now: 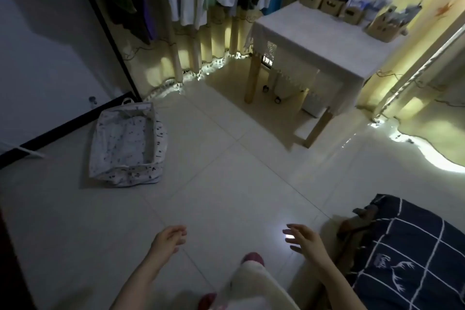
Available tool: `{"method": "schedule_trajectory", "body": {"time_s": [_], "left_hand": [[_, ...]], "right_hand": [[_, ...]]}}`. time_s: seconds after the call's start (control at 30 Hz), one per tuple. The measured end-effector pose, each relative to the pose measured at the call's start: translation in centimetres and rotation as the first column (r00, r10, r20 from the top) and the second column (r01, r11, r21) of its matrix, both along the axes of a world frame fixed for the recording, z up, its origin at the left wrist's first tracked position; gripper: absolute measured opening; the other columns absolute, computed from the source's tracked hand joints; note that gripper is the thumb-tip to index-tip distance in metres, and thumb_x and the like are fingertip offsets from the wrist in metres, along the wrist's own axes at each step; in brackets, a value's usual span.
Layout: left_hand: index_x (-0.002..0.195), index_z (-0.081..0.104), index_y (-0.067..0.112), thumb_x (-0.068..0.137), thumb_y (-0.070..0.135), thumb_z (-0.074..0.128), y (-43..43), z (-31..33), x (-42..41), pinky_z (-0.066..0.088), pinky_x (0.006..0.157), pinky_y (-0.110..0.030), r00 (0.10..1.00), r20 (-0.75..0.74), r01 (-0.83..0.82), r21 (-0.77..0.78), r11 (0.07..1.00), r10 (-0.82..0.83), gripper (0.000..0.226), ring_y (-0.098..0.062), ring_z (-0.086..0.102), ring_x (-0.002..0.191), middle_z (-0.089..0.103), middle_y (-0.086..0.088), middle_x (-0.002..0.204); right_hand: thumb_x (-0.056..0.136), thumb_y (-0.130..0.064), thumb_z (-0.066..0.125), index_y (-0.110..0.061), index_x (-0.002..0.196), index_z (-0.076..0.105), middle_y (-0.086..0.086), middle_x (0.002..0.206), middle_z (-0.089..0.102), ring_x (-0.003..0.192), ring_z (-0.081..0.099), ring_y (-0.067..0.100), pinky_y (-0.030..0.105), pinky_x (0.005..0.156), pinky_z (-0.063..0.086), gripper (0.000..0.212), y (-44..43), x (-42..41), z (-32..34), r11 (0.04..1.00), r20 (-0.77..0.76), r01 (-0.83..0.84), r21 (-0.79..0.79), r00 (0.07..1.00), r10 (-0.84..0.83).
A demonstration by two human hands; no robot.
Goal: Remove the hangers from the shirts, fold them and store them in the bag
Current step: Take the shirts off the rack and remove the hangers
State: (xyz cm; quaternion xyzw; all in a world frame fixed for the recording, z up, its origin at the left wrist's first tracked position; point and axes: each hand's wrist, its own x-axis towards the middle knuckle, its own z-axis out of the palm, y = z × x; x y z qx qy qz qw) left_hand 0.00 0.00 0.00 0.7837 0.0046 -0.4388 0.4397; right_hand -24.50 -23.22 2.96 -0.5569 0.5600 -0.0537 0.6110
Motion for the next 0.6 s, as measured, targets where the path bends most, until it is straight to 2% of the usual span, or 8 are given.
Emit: {"method": "schedule_trajectory", "body": {"time_s": [0.17, 0.33, 0.53, 0.6], "left_hand": [[0.115, 0.057, -0.002, 0.099, 0.003, 0.041, -6.7, -0.2, 4.2, 0.038, 0.069, -0.023, 0.999, -0.002, 0.032, -0.014, 0.999, -0.032, 0.024, -0.025, 0.057, 0.094, 0.061, -0.014, 0.110], [0.112, 0.058, 0.003, 0.099, 0.005, 0.042, -15.7, -0.9, 9.0, 0.038, 0.068, -0.022, 0.999, 0.008, 0.048, -0.023, 0.999, -0.047, 0.022, -0.024, 0.059, 0.091, 0.063, -0.014, 0.112], [0.106, 0.060, 0.005, 0.097, 0.003, 0.043, -26.0, 0.2, 15.2, 0.037, 0.067, -0.022, 0.996, 0.083, 0.025, -0.019, 0.999, -0.024, 0.019, -0.023, 0.059, 0.084, 0.065, -0.018, 0.113], [0.108, 0.060, 0.000, 0.096, 0.000, 0.043, -29.2, 0.5, 17.2, 0.035, 0.066, -0.021, 0.995, 0.099, 0.008, -0.026, 1.000, -0.006, 0.020, -0.023, 0.058, 0.083, 0.064, -0.022, 0.114]], "right_hand": [[0.098, -0.007, 0.046, -0.004, 0.106, 0.060, 0.017, 0.105, 0.067, 0.094, 0.062, 0.035, 0.044, 0.090, 0.048, 0.016, -5.9, 3.0, -0.9, 0.999, -0.001, 0.019, 0.031, 1.000, -0.019], [0.097, -0.008, 0.048, -0.010, 0.096, 0.063, 0.013, 0.100, 0.070, 0.087, 0.064, 0.030, 0.036, 0.077, 0.049, 0.015, -14.4, 7.5, -1.8, 0.998, 0.026, 0.041, 0.036, 0.999, -0.042], [0.096, -0.008, 0.050, -0.006, 0.100, 0.064, 0.012, 0.095, 0.071, 0.081, 0.064, 0.027, 0.033, 0.074, 0.047, 0.015, -26.4, 13.5, -0.5, 1.000, 0.033, -0.008, 0.020, 0.999, 0.007], [0.096, -0.008, 0.050, -0.005, 0.101, 0.064, 0.012, 0.094, 0.071, 0.082, 0.064, 0.028, 0.034, 0.074, 0.047, 0.015, -30.4, 15.9, 0.1, 1.000, 0.038, -0.027, -0.002, 0.999, 0.027]]}}
